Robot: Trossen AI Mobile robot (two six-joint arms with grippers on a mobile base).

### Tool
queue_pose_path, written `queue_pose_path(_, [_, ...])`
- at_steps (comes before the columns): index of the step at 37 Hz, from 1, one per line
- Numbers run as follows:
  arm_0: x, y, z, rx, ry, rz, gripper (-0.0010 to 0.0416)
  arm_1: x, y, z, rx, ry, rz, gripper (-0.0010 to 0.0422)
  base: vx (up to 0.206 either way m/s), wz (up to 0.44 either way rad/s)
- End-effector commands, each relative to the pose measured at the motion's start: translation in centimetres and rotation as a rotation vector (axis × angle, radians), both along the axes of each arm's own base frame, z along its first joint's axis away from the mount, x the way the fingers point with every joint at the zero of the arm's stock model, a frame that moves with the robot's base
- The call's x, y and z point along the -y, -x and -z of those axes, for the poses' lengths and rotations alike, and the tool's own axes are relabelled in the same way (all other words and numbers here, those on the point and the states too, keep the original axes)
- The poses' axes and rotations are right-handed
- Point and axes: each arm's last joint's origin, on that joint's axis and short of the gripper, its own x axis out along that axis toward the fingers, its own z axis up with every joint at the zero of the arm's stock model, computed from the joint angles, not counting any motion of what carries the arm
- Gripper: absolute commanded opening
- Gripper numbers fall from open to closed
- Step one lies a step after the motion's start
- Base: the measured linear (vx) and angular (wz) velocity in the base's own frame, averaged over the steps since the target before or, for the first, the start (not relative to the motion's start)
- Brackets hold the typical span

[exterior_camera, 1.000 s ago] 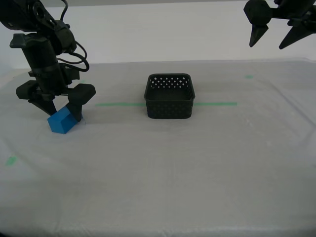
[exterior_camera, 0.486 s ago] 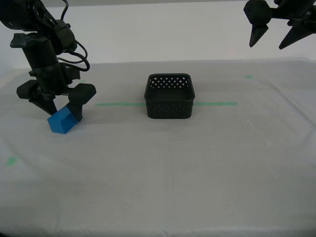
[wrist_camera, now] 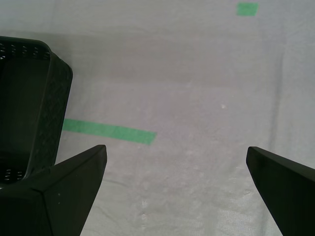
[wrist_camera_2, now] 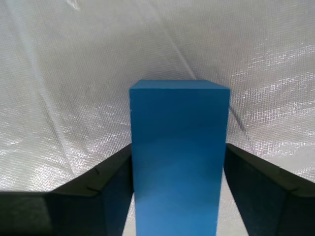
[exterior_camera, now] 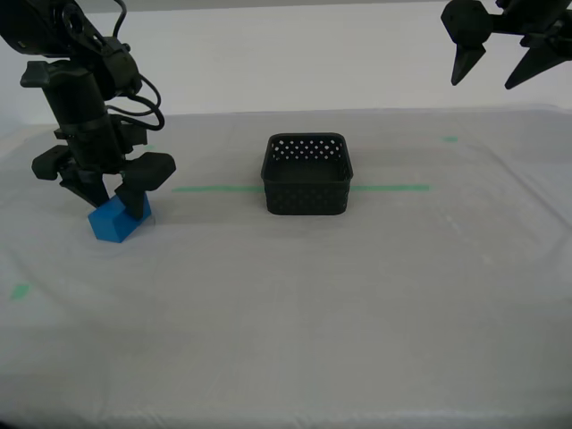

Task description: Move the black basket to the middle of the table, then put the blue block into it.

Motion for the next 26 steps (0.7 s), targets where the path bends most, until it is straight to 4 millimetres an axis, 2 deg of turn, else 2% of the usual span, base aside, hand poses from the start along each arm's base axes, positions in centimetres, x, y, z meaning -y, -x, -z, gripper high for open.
queue_pose_path(1, [0.01, 0.01, -0.03, 0.001, -0.002, -0.002, 0.0398, 0.03, 0.01, 0.01, -0.001, 0.004, -0.003, 0.0199, 0.0, 0.0])
queue_pose_path(14, [0.01, 0.01, -0.03, 0.001, -0.002, -0.002, 0.0398, 0.03, 0.01, 0.01, -0.002, 0.007, -0.025, 0.011, 0.0, 0.0])
queue_pose_path(24, [0.01, 0.01, -0.03, 0.001, -0.002, -0.002, 0.0398, 0.02, 0.0, 0.01, -0.002, 0.01, -0.046, -0.0004, 0.0, 0.0])
queue_pose_path(26, [0.01, 0.01, -0.03, 0.001, -0.002, -0.002, 0.0399, 0.02, 0.0, 0.01, -0.002, 0.011, -0.059, 0.0001, 0.0, 0.0])
